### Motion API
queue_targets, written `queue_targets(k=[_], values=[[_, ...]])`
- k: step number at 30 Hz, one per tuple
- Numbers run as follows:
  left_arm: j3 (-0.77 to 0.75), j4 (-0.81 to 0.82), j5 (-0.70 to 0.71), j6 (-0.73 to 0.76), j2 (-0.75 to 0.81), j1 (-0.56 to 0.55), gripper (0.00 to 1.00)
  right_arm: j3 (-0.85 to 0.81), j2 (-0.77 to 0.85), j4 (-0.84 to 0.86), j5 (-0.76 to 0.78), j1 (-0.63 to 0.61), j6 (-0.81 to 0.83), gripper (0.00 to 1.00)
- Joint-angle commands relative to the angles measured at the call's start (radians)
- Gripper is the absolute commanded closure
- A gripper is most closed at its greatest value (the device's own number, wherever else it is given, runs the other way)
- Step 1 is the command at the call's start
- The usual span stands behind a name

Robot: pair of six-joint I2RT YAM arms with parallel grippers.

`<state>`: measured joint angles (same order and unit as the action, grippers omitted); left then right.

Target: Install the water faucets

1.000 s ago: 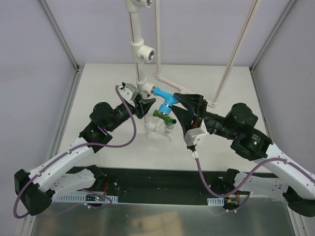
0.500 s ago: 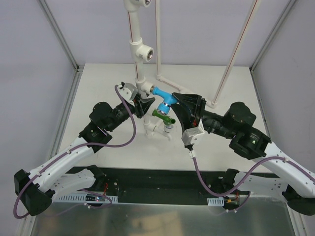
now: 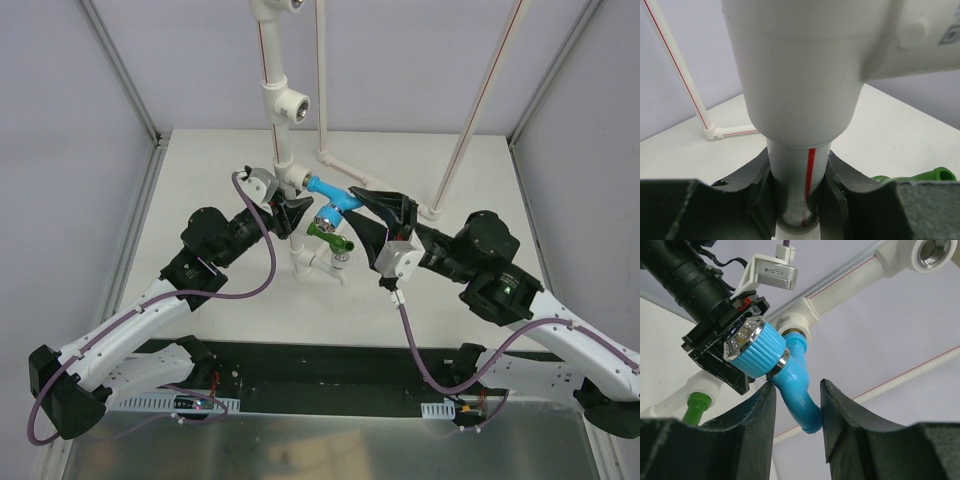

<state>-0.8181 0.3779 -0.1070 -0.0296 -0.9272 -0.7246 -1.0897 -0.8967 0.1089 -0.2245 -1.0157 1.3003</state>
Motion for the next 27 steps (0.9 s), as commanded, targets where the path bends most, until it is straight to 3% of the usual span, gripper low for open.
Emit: queue_targets(k=[1,6,8,12,14,27], values=[[0.005,0.004,-0.062,-0.096,-0.002,-0.016,1.00,0.008,-0.028,0.101,0.039,-0.011,-0.320,0.95],[0.004,0.004,-0.065,-0.098,-0.004,-0.015,1.00,0.016,-0.016,0.100,0.053,-0.011,-0.455,0.97],[0.004,0.004,-0.063,-0.098,-0.004,-0.015,1.00,0.025,-0.010,0.098,0.045,-0.012,-0.460,0.93],[0.005,0.001,-0.063,-0.096,-0.004,-0.016,1.00,0.036,-0.007,0.098,0.042,-0.012,-0.397,0.58],[0.005,0.001,-0.063,-0.098,-0.002,-0.016,1.00,0.040,-0.005,0.088,0.022,-0.011,-0.322,0.49],[0.008,0.001,-0.063,-0.102,0.001,-0.015,1.00,-0.022,-0.044,0.045,-0.027,-0.018,-0.141,0.46]])
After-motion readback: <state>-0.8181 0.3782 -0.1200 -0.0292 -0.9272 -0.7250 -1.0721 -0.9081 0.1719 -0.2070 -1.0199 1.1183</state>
